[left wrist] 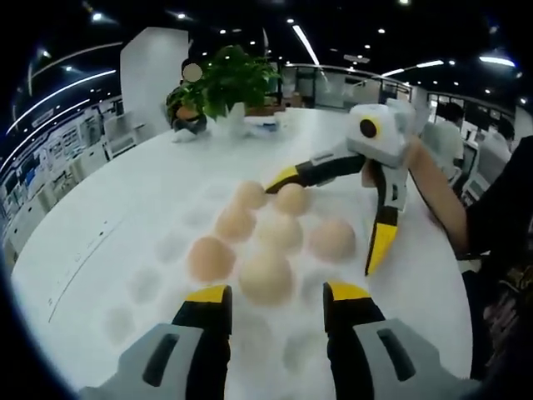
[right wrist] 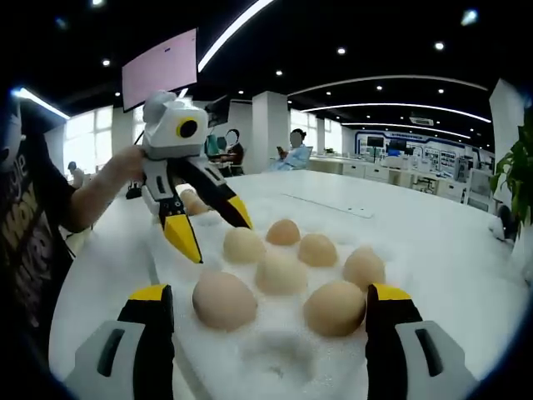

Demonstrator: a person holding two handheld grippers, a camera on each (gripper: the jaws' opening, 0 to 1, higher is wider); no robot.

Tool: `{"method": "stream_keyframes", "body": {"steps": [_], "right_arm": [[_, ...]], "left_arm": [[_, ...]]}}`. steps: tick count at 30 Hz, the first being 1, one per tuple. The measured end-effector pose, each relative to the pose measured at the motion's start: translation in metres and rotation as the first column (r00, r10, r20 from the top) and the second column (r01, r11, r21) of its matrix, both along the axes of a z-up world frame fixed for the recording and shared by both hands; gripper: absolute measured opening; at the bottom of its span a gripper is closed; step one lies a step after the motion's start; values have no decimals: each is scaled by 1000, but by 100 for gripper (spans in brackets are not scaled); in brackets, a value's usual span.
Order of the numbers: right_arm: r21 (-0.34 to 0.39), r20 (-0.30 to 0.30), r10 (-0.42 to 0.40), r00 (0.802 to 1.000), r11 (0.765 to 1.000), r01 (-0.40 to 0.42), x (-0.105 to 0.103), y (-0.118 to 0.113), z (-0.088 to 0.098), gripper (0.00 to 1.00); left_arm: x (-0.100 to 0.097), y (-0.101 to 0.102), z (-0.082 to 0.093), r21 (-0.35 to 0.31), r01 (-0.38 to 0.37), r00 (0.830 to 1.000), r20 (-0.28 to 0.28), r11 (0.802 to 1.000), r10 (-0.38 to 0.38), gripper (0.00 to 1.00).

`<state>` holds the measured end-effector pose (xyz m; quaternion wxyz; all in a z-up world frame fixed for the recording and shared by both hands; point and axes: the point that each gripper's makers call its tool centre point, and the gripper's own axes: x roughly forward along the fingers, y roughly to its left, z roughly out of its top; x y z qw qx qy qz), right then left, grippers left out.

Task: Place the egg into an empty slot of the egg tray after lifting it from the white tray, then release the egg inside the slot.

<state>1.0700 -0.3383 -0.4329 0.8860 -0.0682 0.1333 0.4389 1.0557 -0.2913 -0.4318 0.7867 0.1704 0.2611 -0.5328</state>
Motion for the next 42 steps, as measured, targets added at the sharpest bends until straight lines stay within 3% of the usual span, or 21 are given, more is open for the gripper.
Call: {"method": "stream_keyframes", "body": {"steps": [20,42], "right_arm": [[0,1,0,1000,1000,0,-1,-1,0,100],[2,2,0,1000,1000,0,-1,0,1,100]], "left_arm": [[26,8,-1,-31,-63,998,-4,998,63,36],[30,3,2,-11,-67,997,37,998,68,27]]}}
